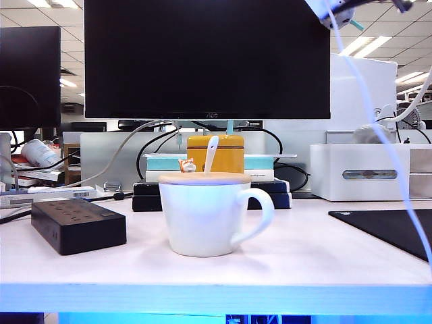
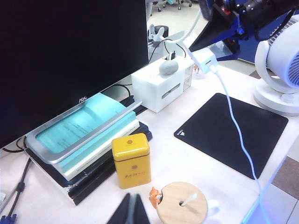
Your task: Plug the white charger into the left socket.
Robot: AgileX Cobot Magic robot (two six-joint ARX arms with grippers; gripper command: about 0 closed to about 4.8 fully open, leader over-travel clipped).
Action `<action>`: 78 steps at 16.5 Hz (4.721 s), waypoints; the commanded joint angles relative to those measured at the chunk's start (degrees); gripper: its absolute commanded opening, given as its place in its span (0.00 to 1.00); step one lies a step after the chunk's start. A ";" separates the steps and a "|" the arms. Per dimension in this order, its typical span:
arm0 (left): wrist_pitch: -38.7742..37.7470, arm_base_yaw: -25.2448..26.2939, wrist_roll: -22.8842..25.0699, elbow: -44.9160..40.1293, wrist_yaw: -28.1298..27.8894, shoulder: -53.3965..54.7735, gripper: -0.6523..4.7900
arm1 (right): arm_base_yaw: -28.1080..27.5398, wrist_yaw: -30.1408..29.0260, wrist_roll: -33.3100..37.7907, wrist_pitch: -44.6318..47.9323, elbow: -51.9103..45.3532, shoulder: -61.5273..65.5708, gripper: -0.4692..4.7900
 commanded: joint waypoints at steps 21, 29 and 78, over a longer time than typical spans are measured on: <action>2.29 0.02 0.44 0.26 2.25 -0.20 0.11 | 12.13 -26.08 84.96 2.75 0.39 -0.24 0.33; 3.37 -1.14 6.40 0.17 8.74 1.01 0.67 | 19.28 -25.49 84.96 6.58 0.39 1.99 0.33; 20.09 -36.09 16.04 0.17 -17.81 13.14 1.00 | 25.77 -30.75 84.94 14.73 0.35 2.45 0.33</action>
